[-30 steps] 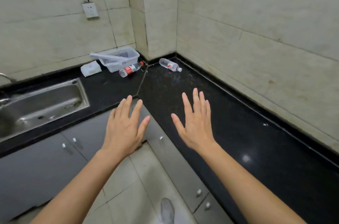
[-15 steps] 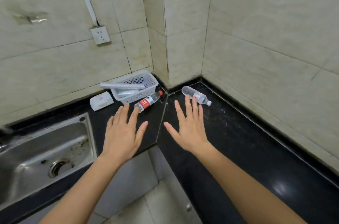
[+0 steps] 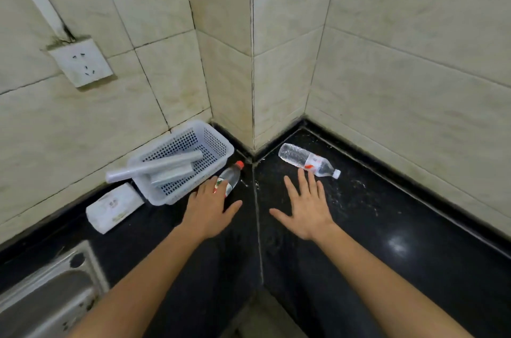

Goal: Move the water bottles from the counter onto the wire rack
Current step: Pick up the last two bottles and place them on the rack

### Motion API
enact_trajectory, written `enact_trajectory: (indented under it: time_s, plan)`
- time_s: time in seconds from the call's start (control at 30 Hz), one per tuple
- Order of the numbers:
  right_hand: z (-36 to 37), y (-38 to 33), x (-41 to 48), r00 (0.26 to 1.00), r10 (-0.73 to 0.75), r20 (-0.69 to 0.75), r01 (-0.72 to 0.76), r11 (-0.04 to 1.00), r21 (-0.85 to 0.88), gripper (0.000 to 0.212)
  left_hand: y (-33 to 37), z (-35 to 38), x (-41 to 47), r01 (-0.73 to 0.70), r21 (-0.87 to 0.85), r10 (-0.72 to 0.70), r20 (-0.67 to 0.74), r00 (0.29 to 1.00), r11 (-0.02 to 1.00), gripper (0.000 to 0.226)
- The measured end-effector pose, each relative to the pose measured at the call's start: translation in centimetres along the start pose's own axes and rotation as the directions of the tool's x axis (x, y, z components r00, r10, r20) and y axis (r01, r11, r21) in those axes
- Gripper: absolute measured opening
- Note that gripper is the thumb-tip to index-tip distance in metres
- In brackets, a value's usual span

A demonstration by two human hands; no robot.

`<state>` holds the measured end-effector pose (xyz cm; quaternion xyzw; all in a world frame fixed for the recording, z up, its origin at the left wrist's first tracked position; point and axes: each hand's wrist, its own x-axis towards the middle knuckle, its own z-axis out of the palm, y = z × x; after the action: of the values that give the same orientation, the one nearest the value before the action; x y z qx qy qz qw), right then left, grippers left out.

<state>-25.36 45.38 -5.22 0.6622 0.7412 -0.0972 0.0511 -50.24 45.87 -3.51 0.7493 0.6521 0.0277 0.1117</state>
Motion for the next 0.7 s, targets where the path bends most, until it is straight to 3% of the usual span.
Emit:
enact_trajectory:
  time_s: [0.17,0.37,0.53,0.7]
  plan:
    - [1.7,1.3,5.1,0.98,0.14,0.142,-0.14,0.99,-0.006,0.094,-3.4,3.9,8.0,0.024,-0.088,-0.006,0.202,0.979,0.996,0.078]
    - [4.8,4.4,12.5,0.951,0.272,0.147,-0.286,0.954,0.088,0.091,-4.6,10.1,13.5,0.182,-0.119,-0.138,0.311,0.94,0.976,0.092]
    - [7.2,7.2,18.3,0.931,0.35,0.104,-0.361,0.926,0.112,0.097,-4.5,13.6,13.7,0.188,0.097,-0.207,0.255,0.945,0.977,0.099]
    - [8.0,9.6,21.4,0.9,0.416,0.128,-0.429,0.898,0.094,0.099,-6.0,14.2,14.7,0.179,0.132,-0.207,0.249,0.946,0.975,0.105]
